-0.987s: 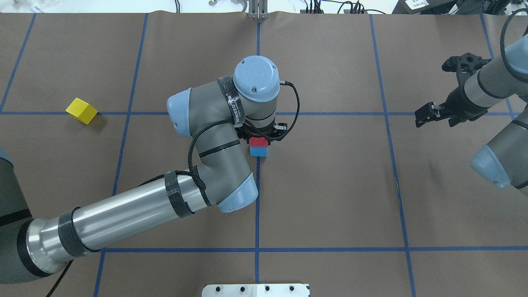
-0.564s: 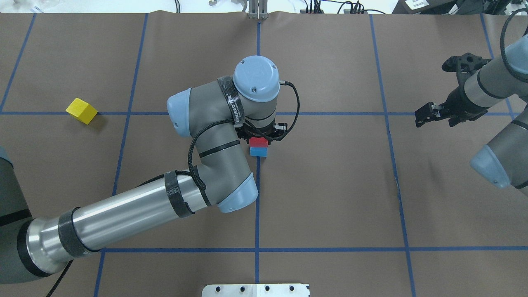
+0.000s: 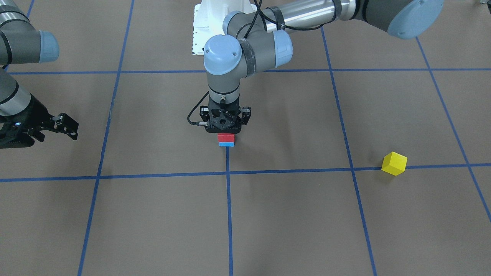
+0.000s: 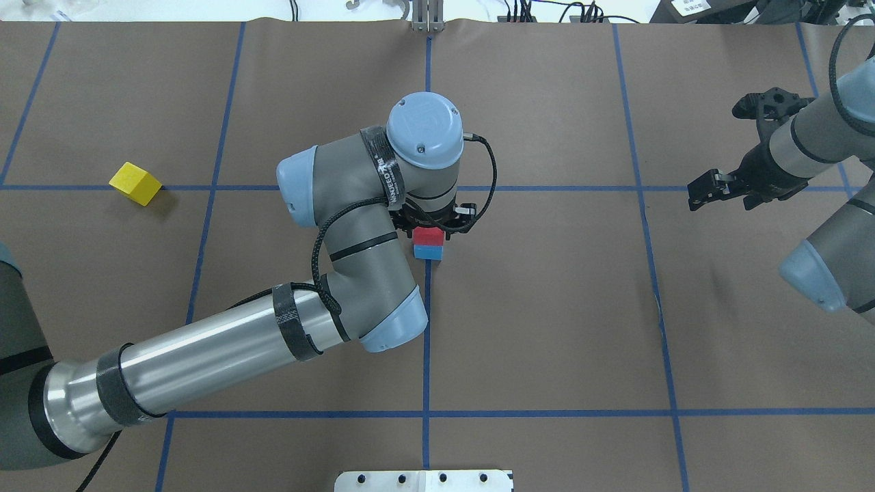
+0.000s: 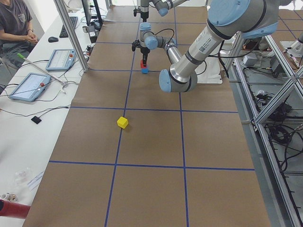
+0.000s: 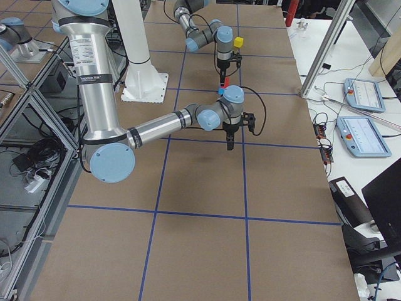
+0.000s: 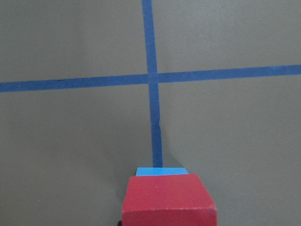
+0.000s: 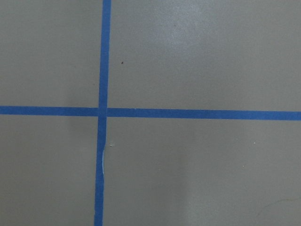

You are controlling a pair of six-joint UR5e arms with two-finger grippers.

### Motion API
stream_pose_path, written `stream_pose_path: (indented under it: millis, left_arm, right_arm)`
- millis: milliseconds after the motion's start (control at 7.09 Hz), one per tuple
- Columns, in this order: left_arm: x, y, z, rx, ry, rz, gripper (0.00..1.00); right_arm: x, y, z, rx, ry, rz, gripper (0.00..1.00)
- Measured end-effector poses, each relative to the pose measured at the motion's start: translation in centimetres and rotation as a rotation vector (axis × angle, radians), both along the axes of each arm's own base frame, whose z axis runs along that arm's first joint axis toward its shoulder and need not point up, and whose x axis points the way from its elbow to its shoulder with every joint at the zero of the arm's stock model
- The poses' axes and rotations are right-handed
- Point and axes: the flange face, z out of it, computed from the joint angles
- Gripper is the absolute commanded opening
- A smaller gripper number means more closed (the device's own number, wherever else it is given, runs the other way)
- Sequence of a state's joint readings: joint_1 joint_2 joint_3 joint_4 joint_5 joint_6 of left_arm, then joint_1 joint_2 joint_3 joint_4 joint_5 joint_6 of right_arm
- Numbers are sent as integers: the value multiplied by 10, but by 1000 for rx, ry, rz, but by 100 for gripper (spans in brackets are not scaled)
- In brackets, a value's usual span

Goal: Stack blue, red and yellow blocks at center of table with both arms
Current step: 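Lower the red cube onto the blue cube and open the left gripper, then move the left gripper back toward the yellow cube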

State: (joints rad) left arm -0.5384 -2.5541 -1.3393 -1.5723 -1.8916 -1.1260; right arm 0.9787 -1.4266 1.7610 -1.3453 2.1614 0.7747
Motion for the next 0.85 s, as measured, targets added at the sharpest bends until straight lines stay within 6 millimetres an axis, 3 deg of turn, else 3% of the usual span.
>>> stream_pose_path:
  millis: [141, 423, 564, 705, 846]
  left_arm:
    - [0, 0, -1, 1, 1, 0, 96]
    - [-11, 4, -15, 9, 23, -5, 99]
    - [-29, 9, -26, 17, 38, -10, 99]
    - [-63, 17, -29, 20, 46, -20, 99]
    - [-114, 22, -14, 28, 58, -21, 99]
  right_arm:
    - [0, 0, 0, 0, 0, 0, 100]
    - [0, 0, 0, 0, 0, 0, 100]
    - [0, 0, 0, 1, 0, -1, 100]
    - [0, 0, 0, 2, 0, -2, 100]
    - [0, 0, 0, 3, 0, -3, 100]
